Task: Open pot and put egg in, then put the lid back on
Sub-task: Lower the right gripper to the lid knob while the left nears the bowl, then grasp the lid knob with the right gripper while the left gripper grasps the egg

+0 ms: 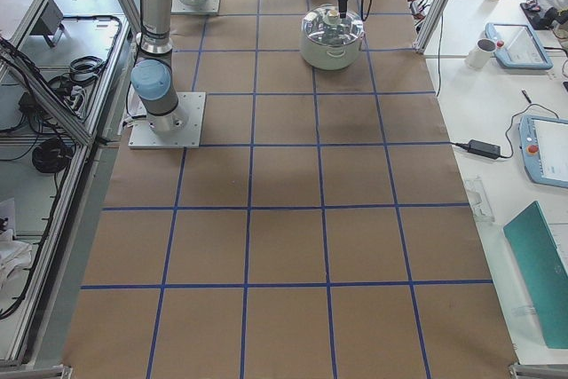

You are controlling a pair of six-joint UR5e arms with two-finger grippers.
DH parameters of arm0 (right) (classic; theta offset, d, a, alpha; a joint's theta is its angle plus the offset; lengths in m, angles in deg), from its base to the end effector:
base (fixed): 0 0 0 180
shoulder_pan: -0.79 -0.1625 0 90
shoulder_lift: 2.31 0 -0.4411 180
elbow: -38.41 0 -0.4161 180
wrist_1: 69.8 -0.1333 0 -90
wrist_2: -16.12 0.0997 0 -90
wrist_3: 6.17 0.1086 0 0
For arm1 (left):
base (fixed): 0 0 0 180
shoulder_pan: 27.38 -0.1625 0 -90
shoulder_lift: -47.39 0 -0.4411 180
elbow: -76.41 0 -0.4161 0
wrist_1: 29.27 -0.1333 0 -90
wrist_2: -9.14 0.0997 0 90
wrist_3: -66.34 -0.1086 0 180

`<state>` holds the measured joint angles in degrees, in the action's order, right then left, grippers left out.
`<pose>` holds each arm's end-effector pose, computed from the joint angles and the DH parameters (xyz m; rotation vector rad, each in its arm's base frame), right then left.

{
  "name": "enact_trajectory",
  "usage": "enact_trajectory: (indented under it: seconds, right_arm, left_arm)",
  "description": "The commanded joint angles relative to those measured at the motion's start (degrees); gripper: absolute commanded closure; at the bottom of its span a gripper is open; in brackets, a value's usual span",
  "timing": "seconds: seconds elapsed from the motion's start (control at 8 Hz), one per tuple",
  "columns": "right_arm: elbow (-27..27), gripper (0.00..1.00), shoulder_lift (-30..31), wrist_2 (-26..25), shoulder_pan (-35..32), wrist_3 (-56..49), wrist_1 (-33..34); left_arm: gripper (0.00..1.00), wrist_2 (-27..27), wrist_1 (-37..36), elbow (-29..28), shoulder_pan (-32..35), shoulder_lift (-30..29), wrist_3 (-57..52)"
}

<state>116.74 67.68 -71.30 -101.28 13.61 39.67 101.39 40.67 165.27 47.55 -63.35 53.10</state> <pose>0.2776 -0.6374 0.4294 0.1973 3.0272 -0.2655 0.0441 -0.6600 0.3277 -0.0498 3.1012 0.0028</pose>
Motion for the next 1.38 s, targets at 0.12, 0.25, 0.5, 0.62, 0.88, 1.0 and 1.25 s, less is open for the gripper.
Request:
enact_trajectory:
  seconds: [0.12, 0.25, 0.5, 0.62, 0.88, 1.0, 1.25]
  right_arm:
    - [-0.37, 0.00, -3.98, -0.03, -3.04, 4.92, 3.74]
    - [-0.28, 0.00, -4.50, 0.06, -3.14, 5.79, 3.74]
    - [-0.37, 0.00, -6.43, 0.06, -4.45, 7.11, 3.74]
    - [-0.37, 0.00, -6.96, 0.14, -4.54, 7.20, 3.74]
    - [-0.28, 0.00, -7.58, 0.14, -4.54, 6.25, 3.74]
    - [-0.28, 0.00, -8.19, 0.14, -4.46, 6.24, 3.74]
    - [-0.28, 0.06, -8.20, 0.14, -4.46, 6.94, 3.65]
  left_arm:
    - [0.00, 1.08, -4.38, 2.54, -0.22, -6.75, 0.31]
    - [0.00, 1.00, -4.46, 3.07, -0.31, -7.30, 0.41]
    - [0.00, 1.00, -4.64, 3.17, -0.31, -7.48, 0.23]
    - [0.00, 1.00, -4.64, 3.08, -1.01, -7.48, -0.12]
    - [0.00, 0.56, -4.29, 3.25, -4.34, -7.39, -0.73]
    - [0.00, 0.30, -4.20, 3.34, -4.35, -7.48, -0.13]
    - [0.00, 0.12, -4.02, 4.74, -4.18, -7.22, 0.67]
